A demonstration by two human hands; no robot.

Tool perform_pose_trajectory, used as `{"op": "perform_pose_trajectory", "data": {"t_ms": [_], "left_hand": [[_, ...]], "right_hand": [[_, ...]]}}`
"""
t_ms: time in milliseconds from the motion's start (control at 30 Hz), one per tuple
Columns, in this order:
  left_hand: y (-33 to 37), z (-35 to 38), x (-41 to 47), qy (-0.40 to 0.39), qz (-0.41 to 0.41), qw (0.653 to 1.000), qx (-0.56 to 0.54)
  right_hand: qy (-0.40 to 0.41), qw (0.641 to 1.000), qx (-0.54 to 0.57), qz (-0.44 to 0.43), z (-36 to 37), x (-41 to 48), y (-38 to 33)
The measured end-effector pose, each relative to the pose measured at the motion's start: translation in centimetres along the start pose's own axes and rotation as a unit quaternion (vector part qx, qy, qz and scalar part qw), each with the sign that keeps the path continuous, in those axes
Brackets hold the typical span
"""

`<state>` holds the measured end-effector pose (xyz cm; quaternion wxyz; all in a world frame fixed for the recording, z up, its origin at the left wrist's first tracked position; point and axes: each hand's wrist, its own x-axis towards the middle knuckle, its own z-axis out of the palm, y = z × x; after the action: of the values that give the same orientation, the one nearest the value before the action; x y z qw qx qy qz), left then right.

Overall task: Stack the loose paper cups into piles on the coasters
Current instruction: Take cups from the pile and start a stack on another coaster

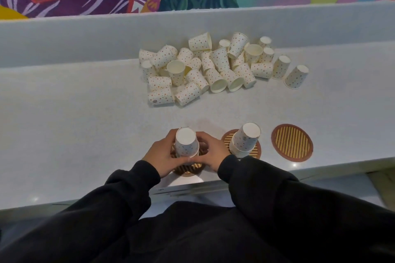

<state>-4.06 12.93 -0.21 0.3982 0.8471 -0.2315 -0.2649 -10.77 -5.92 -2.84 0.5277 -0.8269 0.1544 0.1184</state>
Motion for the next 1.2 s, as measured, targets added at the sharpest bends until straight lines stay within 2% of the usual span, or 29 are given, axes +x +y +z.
{"op": "perform_pose_trajectory", "data": {"t_ms": [400, 667, 800, 900, 967, 1067, 1133, 1200], "left_hand": [[-1.2, 0.5, 0.4, 0.007, -0.006, 1.0, 0.003], [-1.4, 0.5, 0.6, -0.001, -0.012, 1.0, -0.003], [-1.9, -0.7, 0.8, -0.035, -0.027, 0.999, 0.003], [-2.8, -3.2, 1.6, -0.047, -0.042, 0.998, 0.026], [-3.2, -5.3, 2.7, -0.009, -0.059, 0.998, 0.028], [-3.3, -8.2, 5.3, 0.092, -0.073, 0.992, 0.055], [-2.7, -9.6, 7.5, 0.139, -0.065, 0.985, 0.073], [-1.7, -10.3, 9.6, 0.156, -0.063, 0.981, 0.093]], "right_hand": [[-0.013, 0.996, -0.089, 0.002, -0.2, 0.5, -0.3], [-0.019, 0.996, -0.082, 0.015, -0.1, 0.1, -0.5], [-0.036, 0.997, -0.066, 0.032, -0.7, -0.4, -0.7], [-0.026, 0.999, -0.018, 0.026, -2.3, -1.1, -1.9], [-0.009, 1.0, 0.026, 0.006, -4.0, -1.4, -3.7], [0.023, 0.998, 0.048, -0.027, -7.4, -0.6, -7.5], [0.034, 0.998, 0.02, -0.047, -9.3, 1.1, -9.8], [0.03, 0.994, -0.078, -0.076, -10.7, 3.5, -11.5]]}}
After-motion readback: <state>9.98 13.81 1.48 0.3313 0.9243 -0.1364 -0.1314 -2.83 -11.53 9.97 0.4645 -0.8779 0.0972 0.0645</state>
